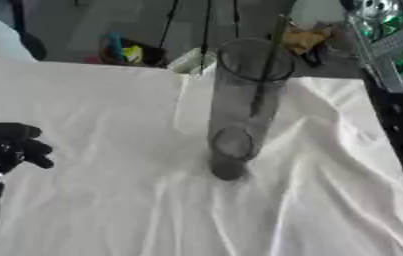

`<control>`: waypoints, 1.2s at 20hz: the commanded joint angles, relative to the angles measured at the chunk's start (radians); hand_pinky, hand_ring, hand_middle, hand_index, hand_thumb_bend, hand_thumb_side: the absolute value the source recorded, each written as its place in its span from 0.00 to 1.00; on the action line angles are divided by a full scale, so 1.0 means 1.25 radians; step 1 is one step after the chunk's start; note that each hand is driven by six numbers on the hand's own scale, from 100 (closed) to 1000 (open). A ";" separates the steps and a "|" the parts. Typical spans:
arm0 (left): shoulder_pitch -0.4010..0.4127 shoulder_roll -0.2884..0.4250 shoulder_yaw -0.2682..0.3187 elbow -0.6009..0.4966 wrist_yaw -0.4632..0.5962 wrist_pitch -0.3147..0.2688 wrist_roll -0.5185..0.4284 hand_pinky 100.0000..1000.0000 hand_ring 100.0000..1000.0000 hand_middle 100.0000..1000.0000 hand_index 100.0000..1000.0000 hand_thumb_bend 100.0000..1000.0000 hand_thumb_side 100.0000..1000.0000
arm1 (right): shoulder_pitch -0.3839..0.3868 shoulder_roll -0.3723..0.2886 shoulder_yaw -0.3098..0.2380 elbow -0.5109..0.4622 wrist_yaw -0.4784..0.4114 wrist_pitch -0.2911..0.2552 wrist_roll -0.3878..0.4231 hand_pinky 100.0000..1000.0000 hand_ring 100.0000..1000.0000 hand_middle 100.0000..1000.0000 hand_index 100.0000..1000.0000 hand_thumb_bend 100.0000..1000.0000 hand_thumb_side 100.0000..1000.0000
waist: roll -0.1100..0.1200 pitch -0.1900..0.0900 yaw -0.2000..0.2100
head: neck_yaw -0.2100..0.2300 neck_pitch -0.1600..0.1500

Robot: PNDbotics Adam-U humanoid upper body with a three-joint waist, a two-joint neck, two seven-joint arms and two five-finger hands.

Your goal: Arrange flowers into the vase.

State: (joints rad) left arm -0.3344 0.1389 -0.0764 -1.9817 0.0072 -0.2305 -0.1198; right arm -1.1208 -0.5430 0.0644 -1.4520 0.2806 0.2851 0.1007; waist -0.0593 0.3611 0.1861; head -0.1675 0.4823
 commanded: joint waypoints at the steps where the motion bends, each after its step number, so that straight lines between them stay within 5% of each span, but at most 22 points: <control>1: -0.007 0.000 -0.006 -0.015 -0.003 0.000 -0.003 0.47 0.56 0.61 0.68 0.00 1.00 | -0.006 -0.028 0.000 -0.028 0.002 -0.009 0.000 0.44 0.81 0.43 0.26 0.00 1.00 | -0.004 -0.003 -0.001 | 0.003 -0.009; 24: -0.012 -0.001 -0.008 -0.015 -0.001 0.000 -0.007 0.47 0.57 0.61 0.68 0.00 1.00 | 0.052 -0.060 0.045 -0.059 0.024 -0.068 0.000 0.45 0.80 0.43 0.30 0.00 1.00 | -0.005 -0.002 0.006 | 0.007 -0.014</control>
State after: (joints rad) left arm -0.3352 0.1383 -0.0766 -1.9817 0.0072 -0.2299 -0.1240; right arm -1.0409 -0.5822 0.1253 -1.5037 0.3005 0.2083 0.0979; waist -0.0593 0.3624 0.1930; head -0.1603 0.4743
